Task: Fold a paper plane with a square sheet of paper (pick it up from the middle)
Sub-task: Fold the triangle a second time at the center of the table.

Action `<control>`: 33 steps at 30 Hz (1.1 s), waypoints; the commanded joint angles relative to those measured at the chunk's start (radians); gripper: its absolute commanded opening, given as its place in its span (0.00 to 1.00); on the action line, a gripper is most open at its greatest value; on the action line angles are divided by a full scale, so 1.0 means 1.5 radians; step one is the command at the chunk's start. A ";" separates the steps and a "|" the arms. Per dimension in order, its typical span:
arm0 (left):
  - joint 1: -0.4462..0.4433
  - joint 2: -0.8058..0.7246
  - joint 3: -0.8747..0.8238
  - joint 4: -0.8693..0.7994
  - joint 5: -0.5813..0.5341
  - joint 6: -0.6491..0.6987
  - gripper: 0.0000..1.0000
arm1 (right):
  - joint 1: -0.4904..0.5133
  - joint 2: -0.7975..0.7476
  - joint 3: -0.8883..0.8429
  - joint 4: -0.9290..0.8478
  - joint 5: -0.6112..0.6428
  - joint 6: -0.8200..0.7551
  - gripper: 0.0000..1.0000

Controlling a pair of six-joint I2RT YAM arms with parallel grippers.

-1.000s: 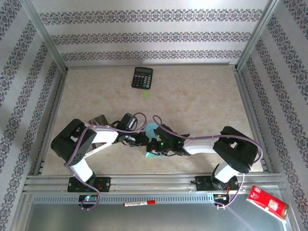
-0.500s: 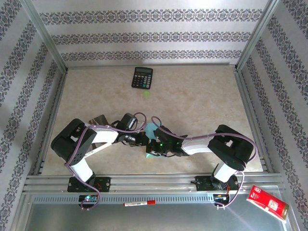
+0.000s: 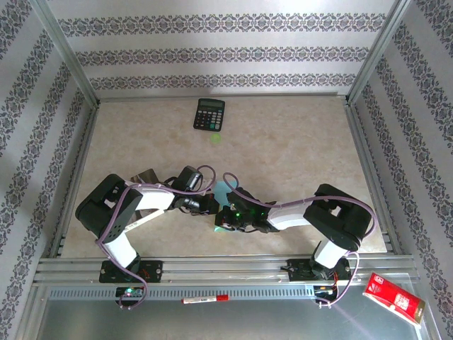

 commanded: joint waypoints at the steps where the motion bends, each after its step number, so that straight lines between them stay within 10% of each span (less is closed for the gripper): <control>1: 0.000 0.057 -0.018 -0.062 -0.091 0.008 0.00 | 0.020 -0.003 -0.021 -0.024 0.004 0.009 0.00; 33: 0.000 0.070 -0.014 -0.073 -0.093 0.015 0.00 | -0.007 -0.091 -0.015 -0.019 0.007 -0.021 0.00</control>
